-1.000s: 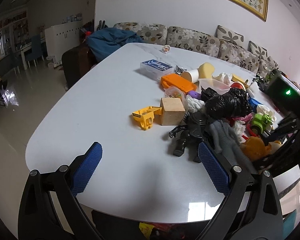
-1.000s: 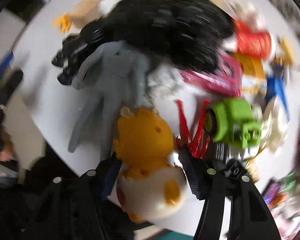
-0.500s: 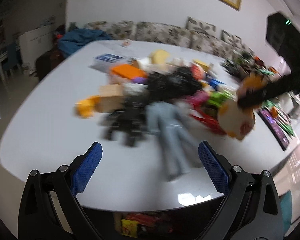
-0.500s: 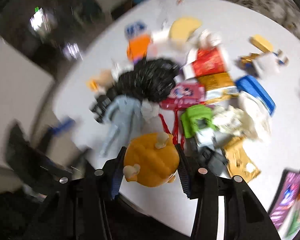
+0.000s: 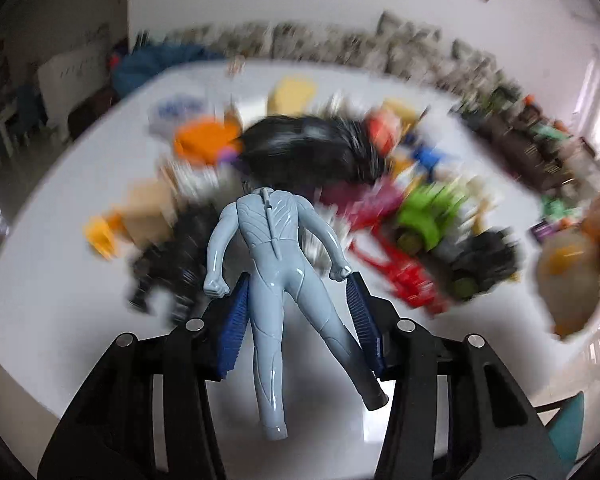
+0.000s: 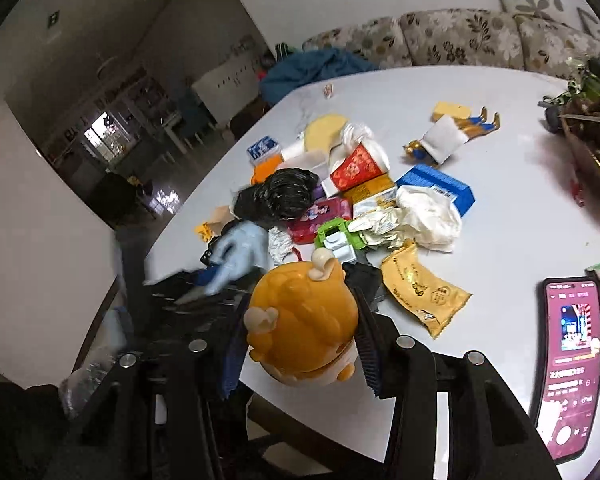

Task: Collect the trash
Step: 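Carry both toys down to the cardboard box and open both tools, then grasp the black-green toy car with the right tool while the left tool grasps the black plastic bag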

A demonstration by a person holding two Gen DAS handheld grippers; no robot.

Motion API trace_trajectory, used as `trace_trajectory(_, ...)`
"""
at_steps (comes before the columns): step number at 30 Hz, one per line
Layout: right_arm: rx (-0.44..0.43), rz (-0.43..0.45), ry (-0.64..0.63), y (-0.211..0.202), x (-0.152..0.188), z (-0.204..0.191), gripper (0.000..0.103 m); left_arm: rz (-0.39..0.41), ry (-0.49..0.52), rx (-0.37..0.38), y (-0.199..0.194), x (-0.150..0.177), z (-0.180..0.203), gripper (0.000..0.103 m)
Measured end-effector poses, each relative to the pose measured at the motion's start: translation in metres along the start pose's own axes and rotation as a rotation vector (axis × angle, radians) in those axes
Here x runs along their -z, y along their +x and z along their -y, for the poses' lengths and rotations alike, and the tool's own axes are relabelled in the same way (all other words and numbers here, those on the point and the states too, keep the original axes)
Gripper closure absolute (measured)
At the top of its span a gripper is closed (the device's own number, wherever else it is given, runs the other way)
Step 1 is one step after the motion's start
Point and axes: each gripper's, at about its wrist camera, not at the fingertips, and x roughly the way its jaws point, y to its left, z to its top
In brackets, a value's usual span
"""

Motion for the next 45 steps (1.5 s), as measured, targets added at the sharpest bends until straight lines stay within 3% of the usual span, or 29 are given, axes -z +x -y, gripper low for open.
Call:
trace_trajectory(2, -0.005, 0.031, -0.017, -0.01, 0.002, -0.006, 0.056, 0.131, 0.038, 0.071, -0.051, -0.009, -0.002, 0.056)
trace_trajectory(5, -0.036, 0.083, -0.034, -0.028, 0.003, -0.019, 0.056, 0.283, 0.123, 0.084, -0.11, -0.018, -0.006, 0.056)
trace_trajectory(8, -0.056, 0.109, -0.054, -0.045, 0.009, -0.032, 0.056, 0.33, 0.163, 0.108, -0.138, -0.017, -0.012, 0.056)
trace_trajectory(11, -0.113, 0.063, -0.078, -0.05, 0.027, -0.052, 0.056, 0.327, 0.223, 0.128, -0.153, 0.007, -0.013, 0.055)
trace_trajectory(18, -0.165, -0.186, -0.081, -0.006, 0.105, -0.079, 0.056, 0.102, 0.394, 0.204, -0.13, 0.117, -0.011, 0.055)
trace_trajectory(21, -0.149, -0.273, -0.031, 0.042, 0.136, -0.065, 0.054, -0.044, 0.433, 0.234, -0.088, 0.156, -0.015, 0.054)
trace_trajectory(23, -0.118, -0.324, 0.005, 0.084, 0.158, -0.046, 0.029, -0.168, 0.462, 0.269, -0.049, 0.179, -0.016, 0.022)
trace_trajectory(24, -0.069, -0.354, 0.023, 0.104, 0.17, -0.036, 0.021, -0.244, 0.467, 0.246, -0.021, 0.195, -0.02, 0.02)
trace_trajectory(27, -0.034, -0.397, 0.034, 0.117, 0.185, -0.022, 0.039, -0.357, 0.331, 0.313, 0.009, 0.2, -0.043, 0.019)
trace_trajectory(29, -0.064, -0.339, 0.027, 0.093, 0.175, -0.025, 0.038, -0.325, 0.295, 0.313, -0.001, 0.191, -0.053, 0.019)
trace_trajectory(31, -0.051, -0.228, -0.017, 0.062, 0.154, -0.029, 0.023, -0.199, 0.315, 0.298, -0.029, 0.171, -0.053, 0.017)
trace_trajectory(33, 0.039, -0.089, -0.086, 0.033, 0.124, -0.031, 0.022, -0.101, 0.335, 0.282, -0.041, 0.152, -0.046, 0.012)
trace_trajectory(36, 0.233, 0.021, -0.172, 0.027, 0.088, -0.022, 0.022, -0.007, 0.363, 0.275, -0.034, 0.121, -0.016, 0.012)
trace_trajectory(41, 0.326, 0.083, -0.172, 0.042, 0.049, -0.001, 0.022, 0.084, 0.36, 0.3, -0.033, 0.102, 0.01, 0.012)
trace_trajectory(45, 0.293, 0.065, -0.096, 0.072, 0.028, 0.012, 0.025, 0.077, 0.348, 0.276, -0.023, 0.107, 0.015, 0.012)
